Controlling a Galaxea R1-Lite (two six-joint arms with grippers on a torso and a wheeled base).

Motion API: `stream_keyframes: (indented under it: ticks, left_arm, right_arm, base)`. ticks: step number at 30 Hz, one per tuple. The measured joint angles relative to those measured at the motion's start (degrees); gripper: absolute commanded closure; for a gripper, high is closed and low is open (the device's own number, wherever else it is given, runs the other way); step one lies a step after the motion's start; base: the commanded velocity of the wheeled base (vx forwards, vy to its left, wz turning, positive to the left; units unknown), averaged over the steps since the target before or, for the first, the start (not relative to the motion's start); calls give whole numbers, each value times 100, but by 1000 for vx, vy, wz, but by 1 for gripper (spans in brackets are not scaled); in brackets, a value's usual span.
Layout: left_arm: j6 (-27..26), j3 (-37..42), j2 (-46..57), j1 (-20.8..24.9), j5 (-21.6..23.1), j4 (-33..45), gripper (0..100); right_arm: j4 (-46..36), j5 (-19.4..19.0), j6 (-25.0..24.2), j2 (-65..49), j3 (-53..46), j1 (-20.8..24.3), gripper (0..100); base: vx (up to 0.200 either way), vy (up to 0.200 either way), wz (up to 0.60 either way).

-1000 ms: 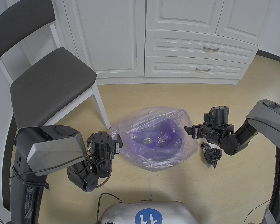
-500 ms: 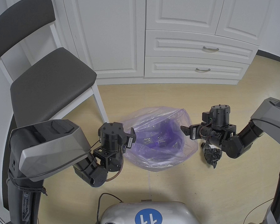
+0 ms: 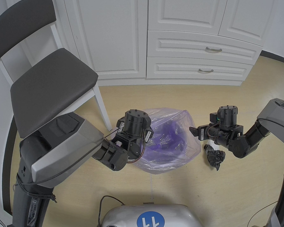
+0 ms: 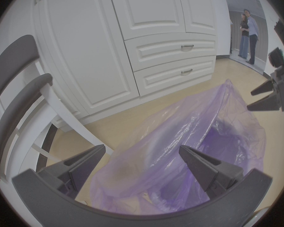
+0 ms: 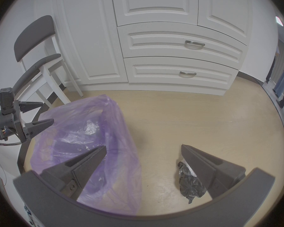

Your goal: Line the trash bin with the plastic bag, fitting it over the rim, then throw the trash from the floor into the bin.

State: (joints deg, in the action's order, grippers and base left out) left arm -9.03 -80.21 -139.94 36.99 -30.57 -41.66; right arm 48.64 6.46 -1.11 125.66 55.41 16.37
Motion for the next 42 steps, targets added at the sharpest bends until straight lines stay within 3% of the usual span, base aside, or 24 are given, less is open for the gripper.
stream_keyframes:
  ticks: [5,25,37,42]
  left_arm:
    - [-11,-696,-308,-17,9,501,0]
    - [-5,-3191,-1196,-662,-104,1048,0]
    - [182,-3437,-1403,-667,-174,1011,0]
    - [197,-3152,-1117,-579,-148,1051,0]
  right_arm:
    - [2,-11,79,39,49,-133,0]
    - [40,-15,95,88,99,-210,0]
    - [65,-69,60,16,84,-168,0]
    - [33,-157,-4,-72,38,-141,0]
  base:
    - [0,0,0]
    - [0,0,0]
    - [0,0,0]
    - [0,0,0]
